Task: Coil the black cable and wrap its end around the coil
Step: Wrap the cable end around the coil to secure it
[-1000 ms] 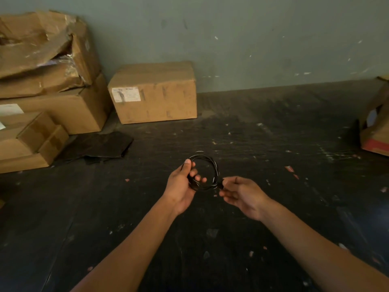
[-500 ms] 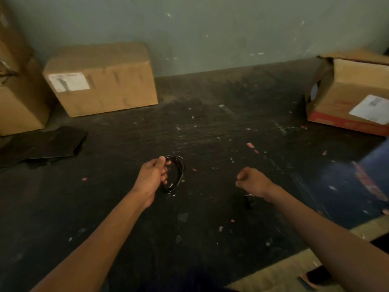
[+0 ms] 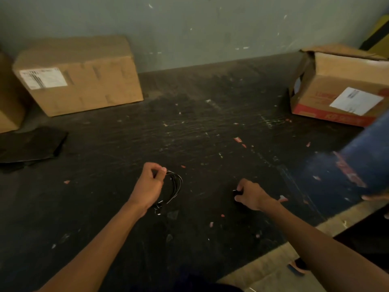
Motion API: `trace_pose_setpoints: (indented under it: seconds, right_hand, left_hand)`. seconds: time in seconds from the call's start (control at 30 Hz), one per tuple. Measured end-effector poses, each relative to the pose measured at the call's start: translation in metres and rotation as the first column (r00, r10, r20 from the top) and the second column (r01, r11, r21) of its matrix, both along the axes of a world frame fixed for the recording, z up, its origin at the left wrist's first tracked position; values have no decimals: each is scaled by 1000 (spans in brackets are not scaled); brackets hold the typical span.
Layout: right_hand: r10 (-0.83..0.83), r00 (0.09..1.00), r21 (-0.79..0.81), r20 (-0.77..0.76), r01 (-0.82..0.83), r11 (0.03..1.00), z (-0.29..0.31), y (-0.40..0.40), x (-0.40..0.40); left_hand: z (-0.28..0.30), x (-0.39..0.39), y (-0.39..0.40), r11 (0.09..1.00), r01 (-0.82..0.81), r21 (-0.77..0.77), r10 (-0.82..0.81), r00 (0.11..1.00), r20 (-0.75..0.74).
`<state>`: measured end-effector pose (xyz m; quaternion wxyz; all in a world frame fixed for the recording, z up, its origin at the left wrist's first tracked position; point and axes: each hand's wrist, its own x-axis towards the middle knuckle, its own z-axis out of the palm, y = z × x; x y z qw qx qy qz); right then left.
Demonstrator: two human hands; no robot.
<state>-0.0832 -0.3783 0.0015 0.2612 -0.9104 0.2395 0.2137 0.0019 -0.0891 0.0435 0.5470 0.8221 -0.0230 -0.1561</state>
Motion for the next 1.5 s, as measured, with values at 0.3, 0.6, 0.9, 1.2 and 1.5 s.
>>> trace_pose_setpoints:
  seconds: [0.3, 0.6, 0.9, 1.2, 1.5]
  right_hand:
    - [20, 985, 357, 169, -80, 931, 7, 28, 17]
    - [51, 826, 494, 562, -384, 780, 73, 106, 47]
    - [85, 758, 500, 647, -505, 704, 94, 143, 64]
    - [199, 600, 282, 775, -610, 740, 102, 152, 70]
    - [23, 693, 589, 721, -630, 507, 101, 153, 62]
  left_hand:
    - [-1, -6, 8, 991, 76, -107, -80, 996, -40]
    - [16, -10, 18, 971, 86, -221, -99, 994, -51]
    - [41, -9, 31, 975, 57, -216, -24, 988, 153]
    - [49, -2, 34, 973, -29, -228, 59, 990, 126]
    - [54, 3, 41, 923, -212, -320, 236, 971, 40]
